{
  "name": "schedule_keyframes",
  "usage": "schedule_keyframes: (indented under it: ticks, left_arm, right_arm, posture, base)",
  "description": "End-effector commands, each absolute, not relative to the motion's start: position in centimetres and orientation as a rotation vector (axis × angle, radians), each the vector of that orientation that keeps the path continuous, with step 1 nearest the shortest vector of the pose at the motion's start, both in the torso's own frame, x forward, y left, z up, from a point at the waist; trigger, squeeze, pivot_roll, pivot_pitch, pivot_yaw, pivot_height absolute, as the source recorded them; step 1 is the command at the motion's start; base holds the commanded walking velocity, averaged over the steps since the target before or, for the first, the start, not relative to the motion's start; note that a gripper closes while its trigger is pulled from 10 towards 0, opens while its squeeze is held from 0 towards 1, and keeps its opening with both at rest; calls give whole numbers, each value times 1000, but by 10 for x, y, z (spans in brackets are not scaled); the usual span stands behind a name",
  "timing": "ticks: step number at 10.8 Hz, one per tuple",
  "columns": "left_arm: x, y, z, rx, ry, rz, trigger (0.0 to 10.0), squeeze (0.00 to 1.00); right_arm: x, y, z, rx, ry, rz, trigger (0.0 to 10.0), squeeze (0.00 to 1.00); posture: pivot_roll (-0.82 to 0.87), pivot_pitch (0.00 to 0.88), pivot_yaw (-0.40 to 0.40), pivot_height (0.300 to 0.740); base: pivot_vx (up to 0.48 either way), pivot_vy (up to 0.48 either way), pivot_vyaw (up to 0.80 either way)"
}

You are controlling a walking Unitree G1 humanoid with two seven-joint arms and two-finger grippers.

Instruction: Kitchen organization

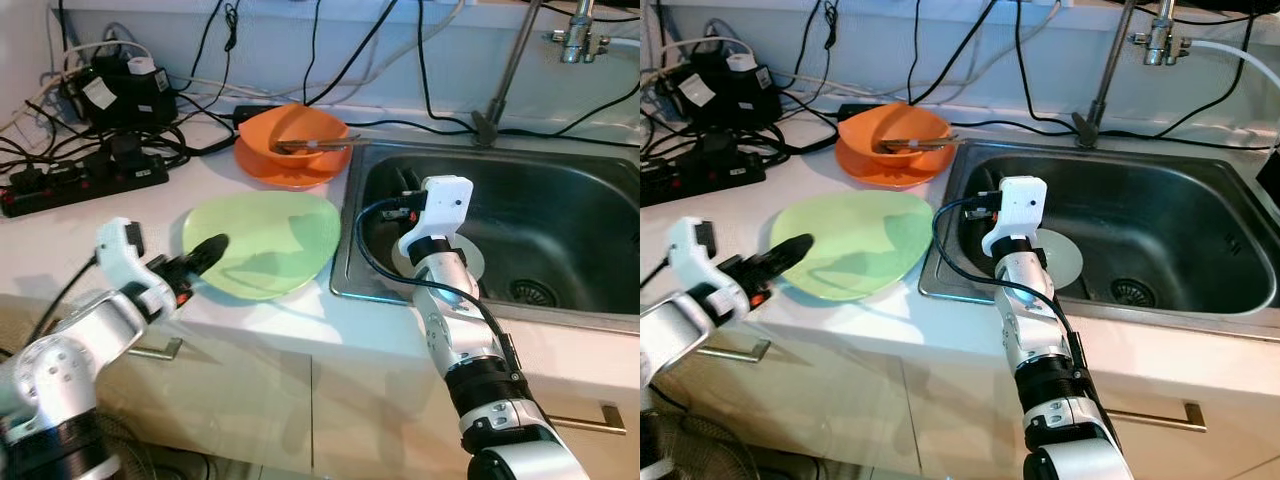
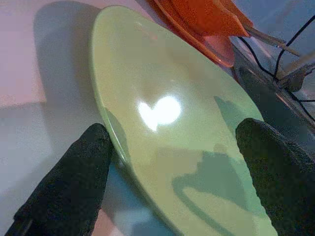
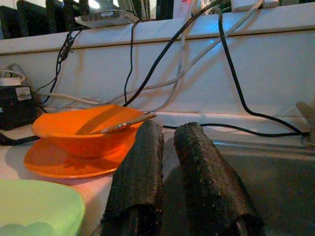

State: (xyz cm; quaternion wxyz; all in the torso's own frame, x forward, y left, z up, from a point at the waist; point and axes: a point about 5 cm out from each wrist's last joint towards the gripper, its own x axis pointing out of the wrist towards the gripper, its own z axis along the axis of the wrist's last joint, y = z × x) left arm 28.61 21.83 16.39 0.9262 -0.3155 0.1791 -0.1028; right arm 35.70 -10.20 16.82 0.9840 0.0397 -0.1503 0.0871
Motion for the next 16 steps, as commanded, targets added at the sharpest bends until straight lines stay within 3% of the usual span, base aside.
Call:
schedule_keyframes:
  ticks: [1, 8, 9, 10, 14, 15, 16]
  left_arm:
    - [285, 210, 146, -672, 483, -212, 10000, 0]
    - [288, 191, 135, -712, 554, -249, 10000, 0]
    - [287, 192, 132, -713, 567, -247, 3725, 0]
    - [287, 189, 129, -714, 580, -256, 0, 0]
    - [287, 181, 126, -724, 595, -281, 0, 0]
    - [287, 181, 126, -724, 593, -290, 10000, 0]
    - [286, 179, 122, -732, 608, -286, 10000, 0]
  right_arm:
    - [356, -104, 164, 74, -293, 164, 10000, 0]
    - [356, -106, 164, 69, -288, 162, 10000, 0]
    - [356, -106, 164, 69, -287, 162, 10000, 0]
    - [356, -106, 163, 68, -287, 162, 10000, 0]
    - [356, -107, 163, 65, -286, 162, 10000, 0]
    - [356, -107, 163, 64, -286, 165, 10000, 0]
    - [356, -106, 164, 64, -286, 166, 10000, 0]
  posture:
    - [231, 4, 43, 740]
    - [226, 5, 41, 740]
    - [226, 5, 41, 740]
    - [224, 5, 42, 740]
    - [218, 3, 43, 740]
    - [218, 2, 42, 740]
    - [219, 2, 41, 740]
  base:
    - [0, 0, 0]
    - [0, 0, 0]
    - [0, 0, 0]
    - [0, 0, 0]
    - [0, 0, 0]
    - [0, 0, 0]
    - [0, 0, 0]
